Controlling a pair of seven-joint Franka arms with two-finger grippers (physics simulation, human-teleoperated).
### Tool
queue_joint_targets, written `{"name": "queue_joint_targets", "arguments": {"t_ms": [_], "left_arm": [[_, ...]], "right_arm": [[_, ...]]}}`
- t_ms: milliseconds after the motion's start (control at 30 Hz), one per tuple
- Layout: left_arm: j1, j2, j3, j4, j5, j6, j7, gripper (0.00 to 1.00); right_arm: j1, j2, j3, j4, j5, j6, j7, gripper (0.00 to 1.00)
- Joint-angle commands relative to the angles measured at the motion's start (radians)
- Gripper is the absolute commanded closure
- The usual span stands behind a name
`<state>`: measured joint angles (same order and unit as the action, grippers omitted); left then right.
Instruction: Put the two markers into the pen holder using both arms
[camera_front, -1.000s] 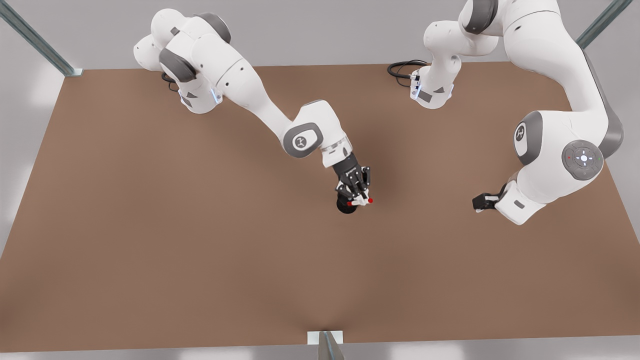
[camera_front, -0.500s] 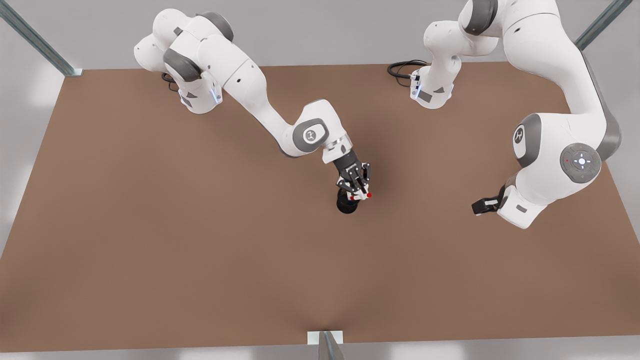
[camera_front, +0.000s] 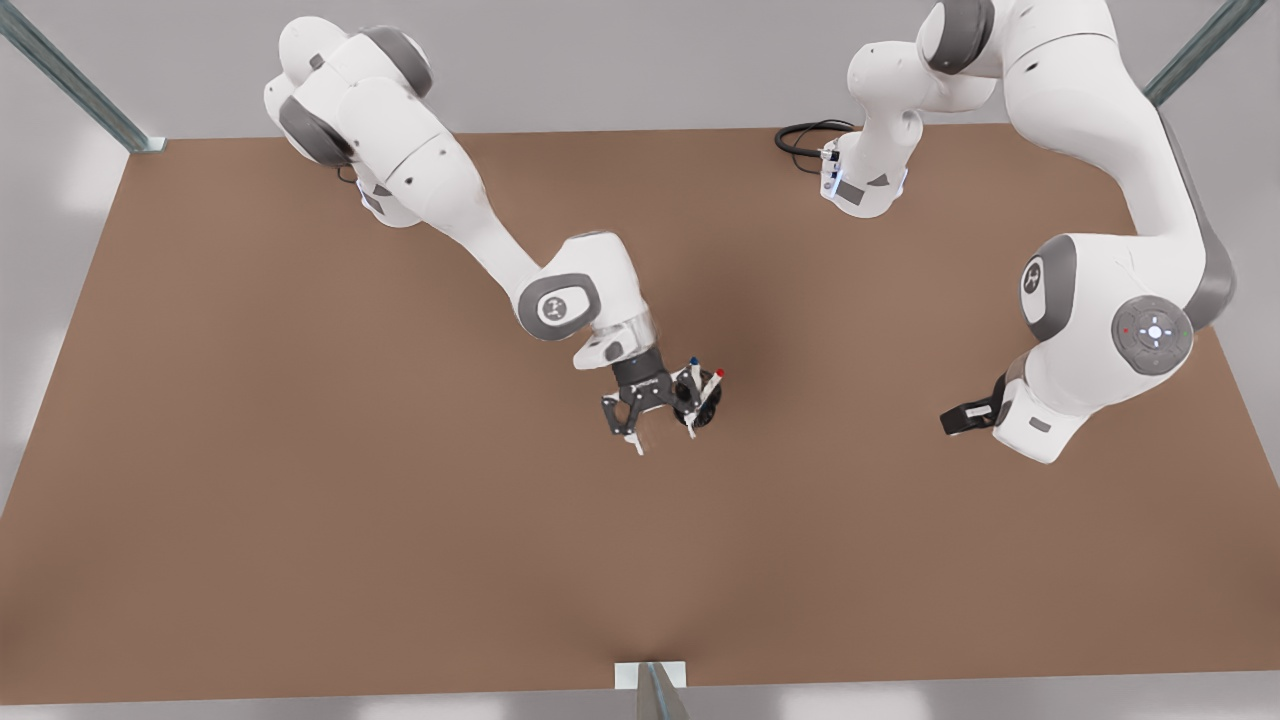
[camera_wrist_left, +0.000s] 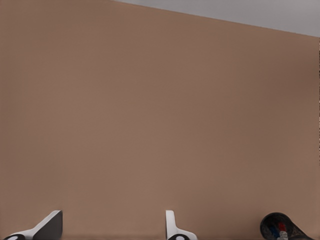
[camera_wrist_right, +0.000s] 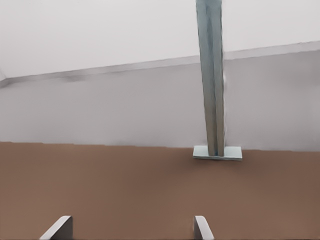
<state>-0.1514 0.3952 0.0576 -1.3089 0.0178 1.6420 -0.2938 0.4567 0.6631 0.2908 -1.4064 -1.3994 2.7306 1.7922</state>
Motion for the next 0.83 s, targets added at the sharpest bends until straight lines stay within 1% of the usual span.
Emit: {"name": "queue_joint_targets", "arguments": {"t_ms": [0,33,67,100,133,167,200,233,300,333,367,433,567,600,633,667,733,767,800], "left_arm": [[-0.008,0.001,-0.001,0.0,0.001,0.004,0.056,0.0],[-0.017,-0.004,-0.001,0.0,0.001,0.004,0.093,0.0],[-0.022,-0.029,-0.001,-0.004,-0.004,0.001,0.104,0.0],[-0.016,-0.058,0.001,-0.006,-0.004,-0.014,0.171,0.0],[-0.011,-0.096,0.005,-0.021,-0.006,-0.05,0.211,0.0],[0.004,-0.108,0.008,-0.032,-0.006,-0.045,0.211,0.0],[0.013,-0.105,0.007,-0.032,-0.01,-0.039,0.211,0.0],[0.029,-0.105,0.007,-0.032,-0.019,-0.024,0.22,0.0],[0.05,-0.122,0.002,-0.032,-0.016,-0.028,0.223,0.0],[0.062,-0.166,-0.007,-0.076,-0.016,-0.027,0.225,0.0],[0.095,-0.164,-0.059,-0.082,-0.007,-0.025,0.225,0.0],[0.096,-0.154,-0.059,-0.081,-0.007,-0.025,0.265,0.0],[0.093,-0.133,-0.061,-0.081,-0.01,-0.025,0.266,0.0],[0.095,-0.133,-0.059,-0.081,-0.009,-0.025,0.266,0.0],[0.095,-0.133,-0.059,-0.081,-0.01,-0.025,0.266,0.0],[0.095,-0.133,-0.059,-0.081,-0.01,-0.025,0.268,0.0],[0.095,-0.133,-0.059,-0.081,-0.01,-0.025,0.268,0.0],[0.095,-0.133,-0.059,-0.081,-0.01,-0.025,0.268,0.0],[0.095,-0.133,-0.059,-0.081,-0.01,-0.025,0.268,0.0]], "right_arm": [[-0.033,-0.054,0.021,0.092,0.638,-0.426,-0.647,0.0],[-0.087,-0.126,0.03,0.104,0.809,-0.607,-0.819,0.0],[-0.194,-0.197,0.025,0.151,1.002,-0.773,-1.026,0.0],[-0.312,-0.301,0.008,0.135,1.177,-0.856,-1.241,0.0],[-0.314,-0.367,-0.136,0.125,1.286,-0.986,-1.436,0.0],[-0.314,-0.41,-0.268,0.125,1.372,-1.114,-1.643,0.0],[-0.316,-0.405,-0.305,0.124,1.367,-1.174,-1.763,0.0],[-0.322,-0.367,-0.295,0.139,1.366,-1.194,-1.769,0.0],[-0.322,-0.37,-0.302,0.139,1.366,-1.189,-1.768,0.0],[-0.322,-0.375,-0.311,0.135,1.369,-1.194,-1.766,0.0],[-0.323,-0.367,-0.294,0.135,1.367,-1.197,-1.765,0.0],[-0.342,-0.18,-0.283,0.431,1.37,-1.306,-1.777,0.0],[-0.343,-0.197,-0.285,0.42,1.37,-1.293,-1.788,0.0],[-0.368,-0.249,-0.257,0.361,1.369,-1.258,-1.788,0.0],[-0.435,-0.292,-0.177,0.28,1.343,-1.227,-1.788,0.0],[-0.434,-0.292,-0.174,0.28,1.333,-1.226,-1.788,0.0],[-0.434,-0.336,-0.176,0.204,1.335,-1.175,-1.789,0.0],[-0.432,-0.332,-0.176,0.204,1.333,-1.172,-1.83,0.0],[-0.428,-0.323,-0.174,0.204,1.282,-1.139,-2.252,0.0]]}}
